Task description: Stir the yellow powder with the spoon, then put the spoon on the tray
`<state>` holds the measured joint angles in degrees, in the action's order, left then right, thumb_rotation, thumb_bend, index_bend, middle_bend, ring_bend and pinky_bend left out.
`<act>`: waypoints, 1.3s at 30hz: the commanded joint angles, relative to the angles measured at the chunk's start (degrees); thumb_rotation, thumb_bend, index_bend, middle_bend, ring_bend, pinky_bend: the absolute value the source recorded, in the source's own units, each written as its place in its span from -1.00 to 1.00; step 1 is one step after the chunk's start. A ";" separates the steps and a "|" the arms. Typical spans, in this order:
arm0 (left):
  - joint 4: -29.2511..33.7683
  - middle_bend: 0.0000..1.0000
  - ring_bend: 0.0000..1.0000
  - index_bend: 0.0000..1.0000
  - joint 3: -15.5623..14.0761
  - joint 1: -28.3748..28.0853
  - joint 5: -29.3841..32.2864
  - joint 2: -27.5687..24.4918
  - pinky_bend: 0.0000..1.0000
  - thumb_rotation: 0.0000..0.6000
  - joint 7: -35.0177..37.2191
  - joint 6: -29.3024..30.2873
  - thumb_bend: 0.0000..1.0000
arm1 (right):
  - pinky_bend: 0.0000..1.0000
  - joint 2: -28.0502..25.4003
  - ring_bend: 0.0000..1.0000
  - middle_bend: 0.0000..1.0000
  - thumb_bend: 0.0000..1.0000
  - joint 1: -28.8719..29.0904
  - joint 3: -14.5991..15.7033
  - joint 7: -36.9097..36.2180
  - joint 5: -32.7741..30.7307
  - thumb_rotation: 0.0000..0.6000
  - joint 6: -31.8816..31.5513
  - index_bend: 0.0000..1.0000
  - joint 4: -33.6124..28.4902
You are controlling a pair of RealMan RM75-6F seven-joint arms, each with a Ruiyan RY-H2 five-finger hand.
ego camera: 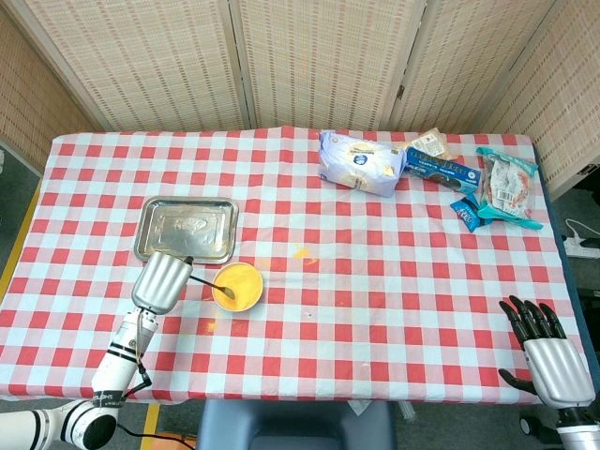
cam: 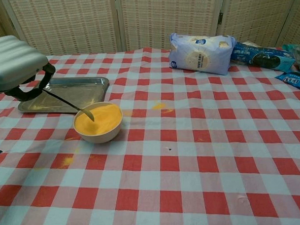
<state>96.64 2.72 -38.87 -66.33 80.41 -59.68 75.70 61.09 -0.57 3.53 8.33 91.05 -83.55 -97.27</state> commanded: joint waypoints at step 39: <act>-57.75 1.00 1.00 0.68 13.56 -10.75 12.51 22.99 1.00 1.00 31.53 -26.66 0.69 | -1.00 1.49 -1.00 -1.00 -0.94 1.01 -2.37 2.86 -6.30 1.00 2.88 -1.00 0.69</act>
<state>43.53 16.10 -48.10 -53.44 100.31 -31.49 51.94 62.54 0.39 1.19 11.15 84.80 -80.72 -96.60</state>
